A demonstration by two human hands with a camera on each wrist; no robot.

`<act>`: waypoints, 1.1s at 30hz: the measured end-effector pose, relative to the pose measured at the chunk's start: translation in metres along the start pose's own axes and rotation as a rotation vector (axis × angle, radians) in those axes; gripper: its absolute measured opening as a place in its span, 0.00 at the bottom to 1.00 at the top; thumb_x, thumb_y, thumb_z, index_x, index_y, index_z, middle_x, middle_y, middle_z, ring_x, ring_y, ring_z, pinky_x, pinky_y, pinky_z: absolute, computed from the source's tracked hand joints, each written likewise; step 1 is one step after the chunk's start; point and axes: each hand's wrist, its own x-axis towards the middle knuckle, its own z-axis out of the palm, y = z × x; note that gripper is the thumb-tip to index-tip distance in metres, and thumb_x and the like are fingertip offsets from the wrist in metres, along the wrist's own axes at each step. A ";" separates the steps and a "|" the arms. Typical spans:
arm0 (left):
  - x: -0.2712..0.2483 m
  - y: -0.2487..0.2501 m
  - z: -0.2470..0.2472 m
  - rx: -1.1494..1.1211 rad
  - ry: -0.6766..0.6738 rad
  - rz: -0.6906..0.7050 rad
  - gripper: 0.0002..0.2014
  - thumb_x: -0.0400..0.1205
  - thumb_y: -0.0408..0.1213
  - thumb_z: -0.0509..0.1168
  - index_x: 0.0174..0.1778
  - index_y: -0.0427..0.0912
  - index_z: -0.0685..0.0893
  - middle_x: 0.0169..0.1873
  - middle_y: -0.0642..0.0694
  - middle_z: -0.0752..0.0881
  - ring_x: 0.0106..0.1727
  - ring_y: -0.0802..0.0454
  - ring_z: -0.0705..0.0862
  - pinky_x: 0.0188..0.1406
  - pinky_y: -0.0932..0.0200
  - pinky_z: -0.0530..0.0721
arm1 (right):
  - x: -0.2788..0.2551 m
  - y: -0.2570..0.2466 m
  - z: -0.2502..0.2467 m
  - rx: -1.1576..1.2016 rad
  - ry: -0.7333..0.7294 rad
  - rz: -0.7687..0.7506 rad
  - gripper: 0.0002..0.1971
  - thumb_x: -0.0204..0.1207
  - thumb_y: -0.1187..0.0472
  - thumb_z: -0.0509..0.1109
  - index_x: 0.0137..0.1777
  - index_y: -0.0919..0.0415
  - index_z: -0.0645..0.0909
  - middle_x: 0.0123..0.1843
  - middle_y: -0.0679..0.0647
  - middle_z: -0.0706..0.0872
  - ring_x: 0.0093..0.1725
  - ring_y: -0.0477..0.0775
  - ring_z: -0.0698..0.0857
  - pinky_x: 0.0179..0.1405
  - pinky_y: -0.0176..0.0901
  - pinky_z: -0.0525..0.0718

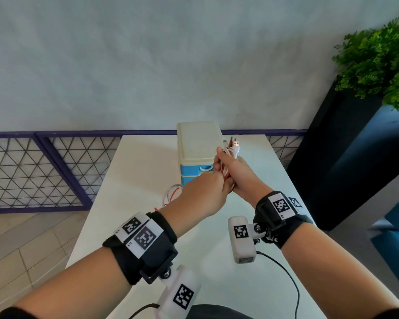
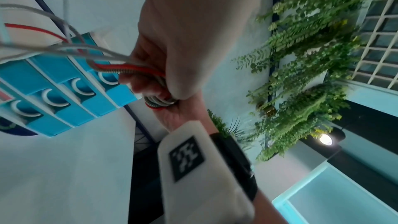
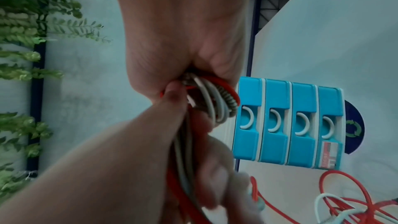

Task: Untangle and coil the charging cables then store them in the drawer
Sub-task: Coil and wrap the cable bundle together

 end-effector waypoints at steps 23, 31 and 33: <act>-0.017 -0.082 0.080 -0.446 -0.245 -0.022 0.16 0.84 0.47 0.59 0.30 0.49 0.80 0.31 0.54 0.86 0.29 0.58 0.80 0.40 0.58 0.79 | -0.021 -0.032 0.019 0.399 -0.028 -0.031 0.20 0.81 0.44 0.64 0.32 0.55 0.67 0.18 0.47 0.64 0.13 0.42 0.61 0.12 0.33 0.64; -0.016 -0.097 0.081 -0.478 -0.238 -0.051 0.15 0.82 0.47 0.63 0.31 0.47 0.85 0.30 0.56 0.88 0.33 0.68 0.80 0.39 0.71 0.74 | -0.021 -0.042 0.010 0.411 0.033 -0.095 0.20 0.81 0.44 0.65 0.32 0.54 0.67 0.18 0.47 0.63 0.13 0.43 0.61 0.14 0.34 0.65; -0.016 -0.102 0.083 -0.472 -0.269 -0.087 0.15 0.80 0.47 0.67 0.32 0.41 0.86 0.27 0.59 0.87 0.30 0.70 0.80 0.36 0.72 0.73 | -0.022 -0.047 0.007 0.399 0.044 -0.120 0.21 0.81 0.44 0.65 0.32 0.54 0.67 0.19 0.48 0.62 0.14 0.43 0.61 0.14 0.35 0.65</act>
